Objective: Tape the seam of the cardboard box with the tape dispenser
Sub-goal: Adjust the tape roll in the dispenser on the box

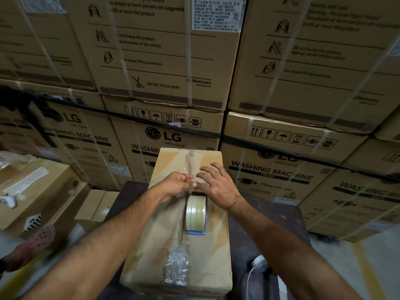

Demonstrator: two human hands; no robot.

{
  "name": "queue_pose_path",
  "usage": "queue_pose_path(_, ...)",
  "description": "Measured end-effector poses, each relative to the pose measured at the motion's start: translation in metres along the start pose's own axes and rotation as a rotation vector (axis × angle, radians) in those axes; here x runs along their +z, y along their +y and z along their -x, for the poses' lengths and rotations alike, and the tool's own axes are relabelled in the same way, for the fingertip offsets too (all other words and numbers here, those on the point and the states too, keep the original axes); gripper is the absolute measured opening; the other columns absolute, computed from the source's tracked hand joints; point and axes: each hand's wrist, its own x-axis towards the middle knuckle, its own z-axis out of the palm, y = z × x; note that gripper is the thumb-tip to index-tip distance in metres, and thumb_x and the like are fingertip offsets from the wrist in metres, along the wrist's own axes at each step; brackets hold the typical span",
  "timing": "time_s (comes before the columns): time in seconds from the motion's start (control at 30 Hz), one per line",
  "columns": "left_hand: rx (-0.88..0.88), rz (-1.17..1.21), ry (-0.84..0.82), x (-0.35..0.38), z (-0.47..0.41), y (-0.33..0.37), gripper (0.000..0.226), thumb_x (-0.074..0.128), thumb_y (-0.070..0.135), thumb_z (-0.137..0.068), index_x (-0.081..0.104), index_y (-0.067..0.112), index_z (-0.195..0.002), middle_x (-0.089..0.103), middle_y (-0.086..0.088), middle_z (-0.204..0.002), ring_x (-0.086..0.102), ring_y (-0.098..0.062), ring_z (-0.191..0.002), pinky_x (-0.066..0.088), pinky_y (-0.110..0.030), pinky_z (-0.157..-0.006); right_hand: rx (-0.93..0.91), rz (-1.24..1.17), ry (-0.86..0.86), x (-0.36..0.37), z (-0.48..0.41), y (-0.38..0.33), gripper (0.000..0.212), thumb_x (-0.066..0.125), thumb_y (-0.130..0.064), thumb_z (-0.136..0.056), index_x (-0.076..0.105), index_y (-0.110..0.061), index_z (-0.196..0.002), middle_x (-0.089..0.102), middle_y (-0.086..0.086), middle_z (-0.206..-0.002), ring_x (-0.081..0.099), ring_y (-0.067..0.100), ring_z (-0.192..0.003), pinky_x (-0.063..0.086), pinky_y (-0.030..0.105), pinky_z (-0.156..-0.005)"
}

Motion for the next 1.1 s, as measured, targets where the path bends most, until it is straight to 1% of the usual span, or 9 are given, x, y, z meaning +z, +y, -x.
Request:
queue_pose_path(0.07, -0.007, 0.023, 0.013, 0.001, 0.000, -0.002, 0.006, 0.079, 0.008, -0.089, 0.079, 0.009, -0.084, 0.064, 0.006, -0.136, 0.061, -0.012, -0.123, 0.049, -0.028, -0.101, 0.003, 0.002, -0.022, -0.001, 0.001, 0.000, 0.018, 0.063, -0.020, -0.104, 0.076, -0.023, -0.116, 0.072, 0.007, -0.122, 0.064, 0.033, -0.129, 0.040, 0.058, -0.118)
queue_pose_path(0.2, 0.009, 0.006, 0.086, 0.001, -0.001, -0.006, 0.004, 0.082, 0.007, -0.087, 0.084, 0.011, -0.086, 0.067, 0.003, -0.130, 0.061, -0.014, -0.123, 0.049, -0.037, -0.110, -0.001, -0.013, -0.153, -0.004, 0.009, 0.002, 0.034, 0.067, -0.026, -0.096, 0.073, -0.023, -0.130, 0.069, 0.010, -0.132, 0.060, 0.033, -0.133, 0.037, 0.057, -0.119)
queue_pose_path(0.3, 0.052, -0.079, 0.129, 0.003, -0.002, -0.005, 0.002, 0.083, 0.009, -0.086, 0.083, 0.008, -0.088, 0.066, 0.000, -0.130, 0.060, -0.015, -0.124, 0.045, -0.034, -0.112, 0.164, -0.098, -0.152, -0.010, 0.011, 0.000, 0.036, 0.067, -0.034, -0.096, 0.074, -0.024, -0.129, 0.068, 0.011, -0.136, 0.059, 0.033, -0.133, 0.040, 0.056, -0.114)
queue_pose_path(0.4, 0.103, -0.176, 0.168, 0.005, -0.004, -0.003, 0.016, 0.082, 0.010, -0.086, 0.082, 0.023, -0.077, 0.064, 0.000, -0.129, 0.058, -0.018, -0.127, 0.040, -0.032, -0.114, 0.344, -0.176, -0.134, -0.017, -0.002, -0.002, 0.035, 0.065, -0.046, -0.098, 0.080, -0.026, -0.122, 0.069, 0.007, -0.135, 0.054, 0.031, -0.138, 0.040, 0.054, -0.113)
queue_pose_path(0.57, 0.182, -0.413, 0.216, 0.002, -0.007, -0.008, 0.026, 0.084, 0.028, -0.083, 0.077, 0.048, -0.069, 0.063, 0.014, -0.130, 0.054, -0.016, -0.130, 0.033, -0.050, -0.120, 0.298, -0.118, -0.499, -0.028, -0.033, 0.000, 0.037, 0.058, -0.059, -0.099, 0.083, -0.035, -0.112, 0.056, 0.005, -0.155, 0.028, 0.028, -0.158, 0.015, 0.059, -0.127)
queue_pose_path(0.67, 0.204, -0.526, 0.272, 0.005, -0.002, -0.003, 0.022, 0.083, 0.027, -0.085, 0.075, 0.044, -0.073, 0.063, 0.009, -0.138, 0.047, -0.016, -0.141, 0.028, -0.049, -0.122, 0.265, -0.091, -0.605, -0.030, -0.046, 0.000, 0.032, 0.062, -0.058, -0.098, 0.082, -0.038, -0.112, 0.046, 0.004, -0.164, 0.016, 0.028, -0.163, 0.002, 0.061, -0.129)
queue_pose_path(0.8, 0.276, -0.765, 0.303, 0.008, 0.006, 0.001, 0.006, 0.076, 0.031, -0.086, 0.081, 0.031, -0.086, 0.061, 0.009, -0.145, 0.034, -0.014, -0.150, 0.017, -0.046, -0.122, 0.270, -0.070, -0.616, -0.030, -0.054, -0.002, 0.027, 0.066, -0.056, -0.096, 0.085, -0.038, -0.102, 0.049, 0.002, -0.162, 0.016, 0.028, -0.163, -0.002, 0.062, -0.127)
queue_pose_path(0.9, 0.356, -0.975, 0.304, 0.008, 0.009, 0.006, 0.013, 0.072, 0.040, -0.086, 0.082, 0.031, -0.087, 0.060, 0.011, -0.146, 0.033, -0.012, -0.151, 0.013, -0.049, -0.123, 0.299, -0.076, -0.636, -0.031, -0.055, -0.004, 0.027, 0.066, -0.055, -0.096, 0.085, -0.037, -0.103, 0.050, 0.000, -0.161, 0.017, 0.026, -0.163, 0.000, 0.063, -0.128)
queue_pose_path(1.1, 0.427, -1.135, 0.282, 0.008, 0.012, 0.010, 0.019, 0.069, 0.043, -0.094, 0.082, 0.030, -0.098, 0.055, 0.012, -0.149, 0.027, -0.013, -0.153, 0.008, -0.052, -0.125, 0.335, -0.187, -0.629, -0.033, -0.053, 0.001, 0.027, 0.068, -0.055, -0.096, 0.084, -0.036, -0.106, 0.054, -0.002, -0.158, 0.023, 0.024, -0.161, 0.010, 0.058, -0.129)
